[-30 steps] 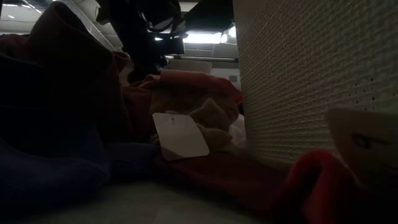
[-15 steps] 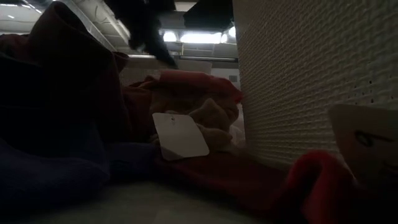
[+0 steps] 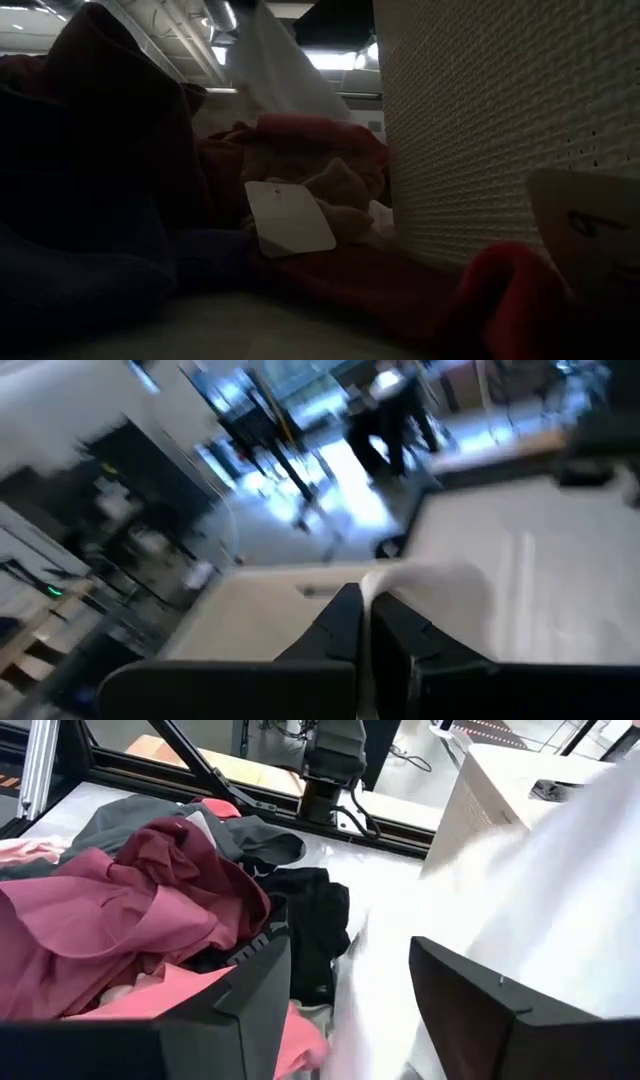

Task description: Sort clothes

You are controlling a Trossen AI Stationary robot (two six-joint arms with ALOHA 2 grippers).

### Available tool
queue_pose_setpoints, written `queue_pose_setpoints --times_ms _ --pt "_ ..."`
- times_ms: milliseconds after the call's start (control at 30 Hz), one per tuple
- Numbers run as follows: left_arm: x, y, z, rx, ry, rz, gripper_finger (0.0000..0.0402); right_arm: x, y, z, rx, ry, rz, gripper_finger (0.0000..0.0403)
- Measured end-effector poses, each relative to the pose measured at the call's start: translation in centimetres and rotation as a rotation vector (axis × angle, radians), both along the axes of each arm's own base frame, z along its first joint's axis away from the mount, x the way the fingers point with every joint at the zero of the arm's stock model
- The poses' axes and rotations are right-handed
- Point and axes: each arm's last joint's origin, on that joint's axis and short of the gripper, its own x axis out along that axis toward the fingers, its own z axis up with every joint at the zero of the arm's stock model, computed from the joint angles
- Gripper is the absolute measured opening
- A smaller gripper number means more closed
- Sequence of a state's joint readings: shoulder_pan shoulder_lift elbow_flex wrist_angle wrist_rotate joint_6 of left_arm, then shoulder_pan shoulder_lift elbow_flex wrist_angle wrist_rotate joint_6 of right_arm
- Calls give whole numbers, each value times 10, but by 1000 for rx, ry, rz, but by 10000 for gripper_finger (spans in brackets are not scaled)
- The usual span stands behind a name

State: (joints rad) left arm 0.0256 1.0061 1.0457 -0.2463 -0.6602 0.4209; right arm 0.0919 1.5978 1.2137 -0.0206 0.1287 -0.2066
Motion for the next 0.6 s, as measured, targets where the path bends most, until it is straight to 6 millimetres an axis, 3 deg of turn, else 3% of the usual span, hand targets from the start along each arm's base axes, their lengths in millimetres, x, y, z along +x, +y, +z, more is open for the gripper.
queue_pose_setpoints --times_ms 333,600 --pt "-31 17 50 248 -272 105 3 0 0 1 0 -3 0 207" --pt "-42 38 70 449 -342 261 4 0 0 1 0 -4 2 207"
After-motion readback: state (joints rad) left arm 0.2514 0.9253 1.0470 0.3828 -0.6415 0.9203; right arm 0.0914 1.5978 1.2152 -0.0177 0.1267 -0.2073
